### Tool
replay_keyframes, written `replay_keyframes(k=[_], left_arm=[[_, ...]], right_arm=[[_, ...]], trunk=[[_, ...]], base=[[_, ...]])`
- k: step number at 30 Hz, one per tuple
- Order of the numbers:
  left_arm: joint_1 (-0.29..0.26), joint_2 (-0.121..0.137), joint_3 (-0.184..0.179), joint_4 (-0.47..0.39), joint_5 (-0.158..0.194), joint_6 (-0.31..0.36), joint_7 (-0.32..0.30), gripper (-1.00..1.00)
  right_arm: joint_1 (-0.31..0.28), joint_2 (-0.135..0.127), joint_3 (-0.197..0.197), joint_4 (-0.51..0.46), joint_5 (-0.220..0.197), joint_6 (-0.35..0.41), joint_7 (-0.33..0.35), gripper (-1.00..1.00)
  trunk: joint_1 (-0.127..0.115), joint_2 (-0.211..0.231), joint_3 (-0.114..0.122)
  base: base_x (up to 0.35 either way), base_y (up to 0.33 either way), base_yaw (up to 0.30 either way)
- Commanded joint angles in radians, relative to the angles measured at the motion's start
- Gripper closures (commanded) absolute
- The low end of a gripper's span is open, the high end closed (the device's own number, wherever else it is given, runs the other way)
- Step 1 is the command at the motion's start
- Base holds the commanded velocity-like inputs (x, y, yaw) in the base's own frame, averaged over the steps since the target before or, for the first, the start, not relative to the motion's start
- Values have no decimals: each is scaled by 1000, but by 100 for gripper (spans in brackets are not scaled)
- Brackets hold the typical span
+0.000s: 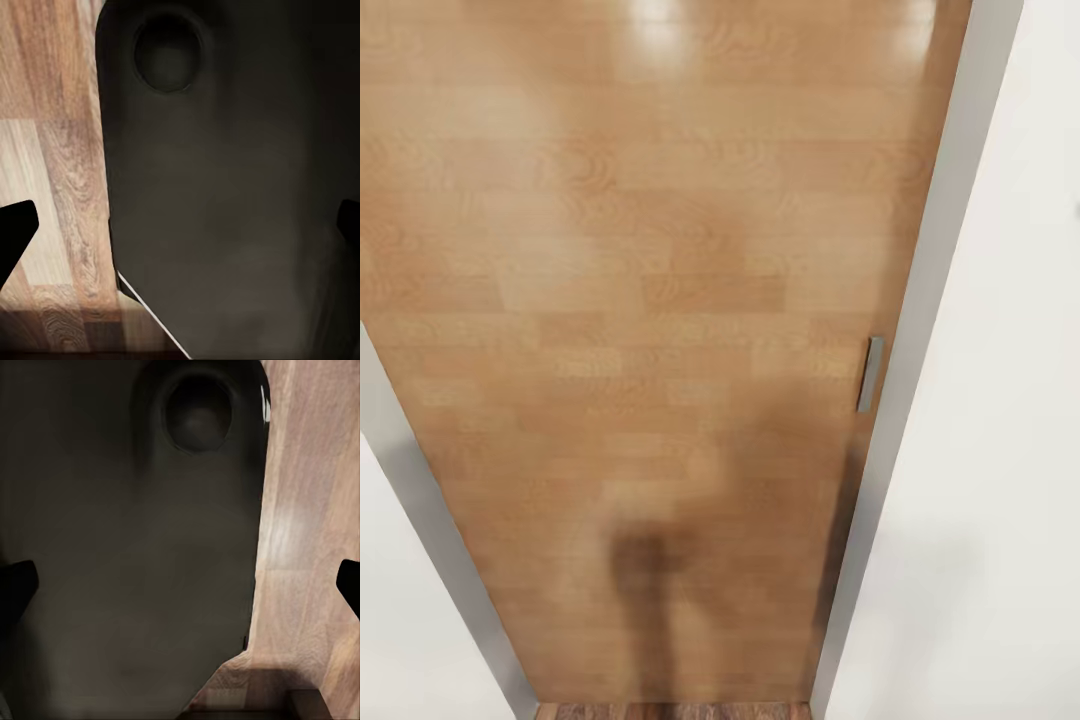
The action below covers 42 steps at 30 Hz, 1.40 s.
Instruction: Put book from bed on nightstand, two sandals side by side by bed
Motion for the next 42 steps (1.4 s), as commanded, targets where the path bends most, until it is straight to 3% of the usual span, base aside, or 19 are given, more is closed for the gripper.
replay_keyframes(k=[1, 3, 19, 42], left_arm=[[-2, -6, 2, -6, 0, -6, -2, -100], [-2, -17, 2, -17, 0, -11, -2, -100], [-2, -26, 2, -47, 0, -24, -2, -100], [-2, -28, 2, -48, 0, -24, -2, -100]], right_arm=[[-2, 2, -1, -3, 1, 2, 6, -100], [-2, 2, -1, -3, 1, 3, 14, -100], [-2, 2, -6, -2, -1, 5, 7, -100], [-2, 2, -7, -2, -2, 6, 6, -100]], trunk=[[0, 0, 0], [0, 0, 0], [0, 0, 0], [0, 0, 0]], base=[[0, 0, 0], [0, 0, 0], [0, 0, -17], [0, 0, -268]])
